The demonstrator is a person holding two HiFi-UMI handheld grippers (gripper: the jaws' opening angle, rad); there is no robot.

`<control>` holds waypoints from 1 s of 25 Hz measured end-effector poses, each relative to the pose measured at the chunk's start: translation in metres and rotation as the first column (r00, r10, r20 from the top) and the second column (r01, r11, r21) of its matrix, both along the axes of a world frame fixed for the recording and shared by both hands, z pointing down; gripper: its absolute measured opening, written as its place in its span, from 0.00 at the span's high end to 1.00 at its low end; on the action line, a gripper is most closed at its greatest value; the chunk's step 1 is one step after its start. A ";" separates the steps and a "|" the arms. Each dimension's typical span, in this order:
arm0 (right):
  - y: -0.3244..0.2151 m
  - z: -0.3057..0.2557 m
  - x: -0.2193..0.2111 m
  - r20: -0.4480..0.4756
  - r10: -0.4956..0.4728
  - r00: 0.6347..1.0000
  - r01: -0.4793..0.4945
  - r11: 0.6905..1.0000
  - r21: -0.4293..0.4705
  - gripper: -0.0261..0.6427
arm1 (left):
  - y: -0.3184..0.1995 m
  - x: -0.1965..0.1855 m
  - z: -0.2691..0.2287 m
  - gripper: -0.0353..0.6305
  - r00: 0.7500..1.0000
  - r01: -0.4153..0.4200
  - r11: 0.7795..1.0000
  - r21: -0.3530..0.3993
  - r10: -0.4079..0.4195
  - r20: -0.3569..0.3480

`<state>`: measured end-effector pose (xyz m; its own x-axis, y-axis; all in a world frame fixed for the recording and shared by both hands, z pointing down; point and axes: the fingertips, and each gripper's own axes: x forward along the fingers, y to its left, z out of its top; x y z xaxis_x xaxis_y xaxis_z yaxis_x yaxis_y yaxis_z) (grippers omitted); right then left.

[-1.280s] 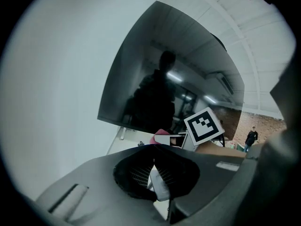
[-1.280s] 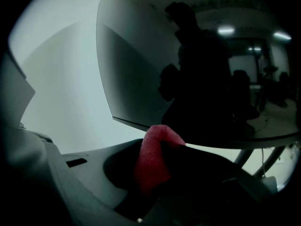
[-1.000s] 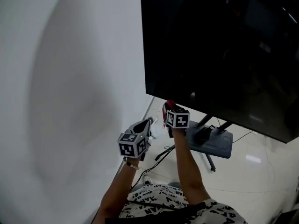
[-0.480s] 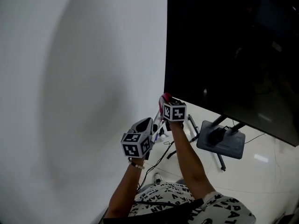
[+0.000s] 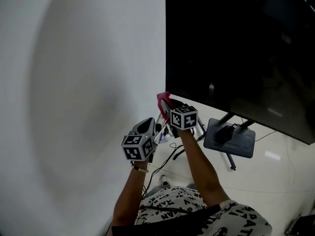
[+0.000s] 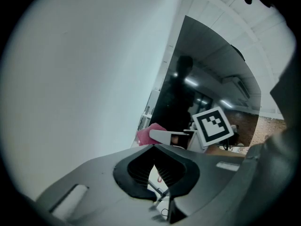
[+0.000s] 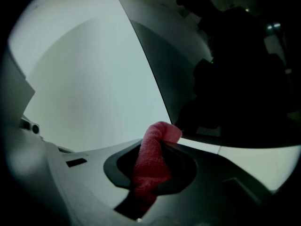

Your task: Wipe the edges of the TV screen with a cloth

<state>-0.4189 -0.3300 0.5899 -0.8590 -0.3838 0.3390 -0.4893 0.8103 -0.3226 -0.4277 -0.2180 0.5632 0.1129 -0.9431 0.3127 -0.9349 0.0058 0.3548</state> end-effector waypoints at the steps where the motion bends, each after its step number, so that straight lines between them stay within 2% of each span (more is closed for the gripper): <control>1: 0.008 -0.005 0.013 0.037 -0.005 0.999 0.005 1.000 -0.022 0.86 | -0.001 0.006 0.002 0.97 1.000 -0.005 1.000 -0.006 0.005 0.010; 3: 0.024 -0.011 0.043 0.085 0.006 0.996 -0.002 0.999 -0.050 0.86 | 0.000 0.016 0.004 0.97 1.000 -0.004 1.000 -0.017 0.005 0.028; 5: 0.034 -0.017 0.075 0.078 0.029 0.997 -0.027 0.999 -0.035 0.86 | -0.002 0.028 0.004 0.97 0.999 -0.010 1.000 -0.023 0.010 0.032; 8: 0.046 -0.030 0.129 0.024 0.074 0.997 -0.075 0.997 0.027 0.86 | -0.010 0.061 0.003 0.97 0.998 -0.051 0.998 -0.022 0.052 0.037; 15: 0.074 -0.043 0.249 -0.103 0.186 0.977 -0.170 0.975 0.145 0.87 | -0.014 0.170 0.010 0.97 0.985 -0.170 0.985 -0.012 0.170 0.028; 21: 0.086 -0.043 0.334 -0.097 0.298 0.950 -0.287 0.951 0.111 0.87 | -0.009 0.253 0.004 0.97 0.962 -0.273 0.962 -0.012 0.273 0.026; 25: 0.091 -0.040 0.374 -0.092 0.332 0.939 -0.321 0.940 0.117 0.87 | -0.009 0.296 0.002 0.97 0.949 -0.316 0.949 -0.001 0.316 0.023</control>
